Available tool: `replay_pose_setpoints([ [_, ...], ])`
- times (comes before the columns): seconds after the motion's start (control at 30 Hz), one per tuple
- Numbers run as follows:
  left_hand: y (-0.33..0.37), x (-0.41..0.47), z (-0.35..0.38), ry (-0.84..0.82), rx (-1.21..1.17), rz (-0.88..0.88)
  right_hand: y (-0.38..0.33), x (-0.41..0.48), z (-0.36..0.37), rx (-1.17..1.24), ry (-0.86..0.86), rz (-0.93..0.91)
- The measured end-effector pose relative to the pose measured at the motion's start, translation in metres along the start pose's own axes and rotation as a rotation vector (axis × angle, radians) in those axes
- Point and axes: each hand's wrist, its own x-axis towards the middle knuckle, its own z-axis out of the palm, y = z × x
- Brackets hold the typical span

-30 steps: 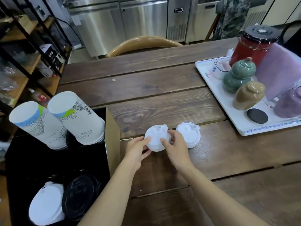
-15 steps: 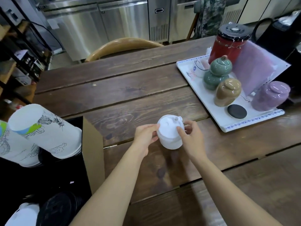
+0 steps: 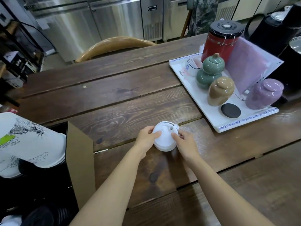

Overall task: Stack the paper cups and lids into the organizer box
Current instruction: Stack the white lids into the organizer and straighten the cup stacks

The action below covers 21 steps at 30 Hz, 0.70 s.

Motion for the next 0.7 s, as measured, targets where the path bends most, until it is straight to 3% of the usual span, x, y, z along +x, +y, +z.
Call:
replay_pose_setpoints([
  [0.27,-0.012,-0.02,-0.011,0.014,0.223,-0.1,-0.006,0.012,-0.015,0.001,-0.23,-0.005],
  [0.53,-0.003,-0.022,-0.005,0.124,0.171,-0.022,-0.003,0.009,-0.01,0.002,-0.087,-0.085],
  [0.7,-0.003,-0.019,-0.001,0.135,0.149,-0.052,0.0,0.01,-0.013,-0.13,-0.113,-0.133],
])
